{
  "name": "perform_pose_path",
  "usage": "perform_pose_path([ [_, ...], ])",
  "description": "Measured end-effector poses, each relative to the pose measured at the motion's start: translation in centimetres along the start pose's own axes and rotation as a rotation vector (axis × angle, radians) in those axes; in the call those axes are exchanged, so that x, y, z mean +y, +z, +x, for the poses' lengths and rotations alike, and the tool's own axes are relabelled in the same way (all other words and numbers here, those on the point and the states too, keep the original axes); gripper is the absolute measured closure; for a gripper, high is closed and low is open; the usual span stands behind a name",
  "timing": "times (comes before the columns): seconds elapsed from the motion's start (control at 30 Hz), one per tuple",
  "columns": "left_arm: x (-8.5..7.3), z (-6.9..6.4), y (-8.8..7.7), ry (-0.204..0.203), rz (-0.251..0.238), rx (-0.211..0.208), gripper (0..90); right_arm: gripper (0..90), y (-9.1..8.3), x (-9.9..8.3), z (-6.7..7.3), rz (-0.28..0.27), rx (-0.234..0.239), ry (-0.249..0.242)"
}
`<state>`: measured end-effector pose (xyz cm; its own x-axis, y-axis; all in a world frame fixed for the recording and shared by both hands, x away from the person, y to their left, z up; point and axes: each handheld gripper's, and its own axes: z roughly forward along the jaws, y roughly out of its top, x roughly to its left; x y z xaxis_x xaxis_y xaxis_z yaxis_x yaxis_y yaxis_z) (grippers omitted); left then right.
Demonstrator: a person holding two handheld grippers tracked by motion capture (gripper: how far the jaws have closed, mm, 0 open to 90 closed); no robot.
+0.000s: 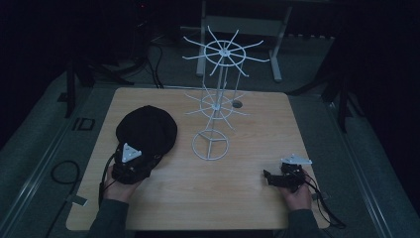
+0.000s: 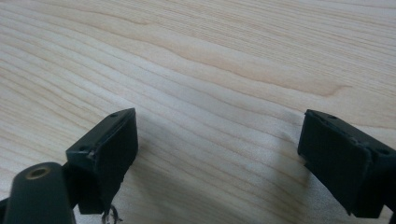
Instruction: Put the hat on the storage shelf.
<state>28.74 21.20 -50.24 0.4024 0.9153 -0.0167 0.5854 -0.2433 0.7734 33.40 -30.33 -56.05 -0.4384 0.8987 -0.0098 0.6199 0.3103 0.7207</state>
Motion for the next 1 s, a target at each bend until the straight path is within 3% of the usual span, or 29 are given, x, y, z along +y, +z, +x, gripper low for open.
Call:
perform_pose_path([
  [0.33,1.1,2.1,0.1,-0.033,-0.007,0.034,49.8,12.1,0.0,0.0,0.0,0.0,0.0,0.001],
  [0.7,2.4,4.8,0.8,-0.072,0.003,0.104,49.7,12.1,0.0,0.0,0.0,0.0,0.0,0.002],
  [1.0,3.5,7.1,1.6,-0.123,0.004,0.137,48.1,12.1,0.0,0.0,0.0,0.001,0.0,0.003],
])
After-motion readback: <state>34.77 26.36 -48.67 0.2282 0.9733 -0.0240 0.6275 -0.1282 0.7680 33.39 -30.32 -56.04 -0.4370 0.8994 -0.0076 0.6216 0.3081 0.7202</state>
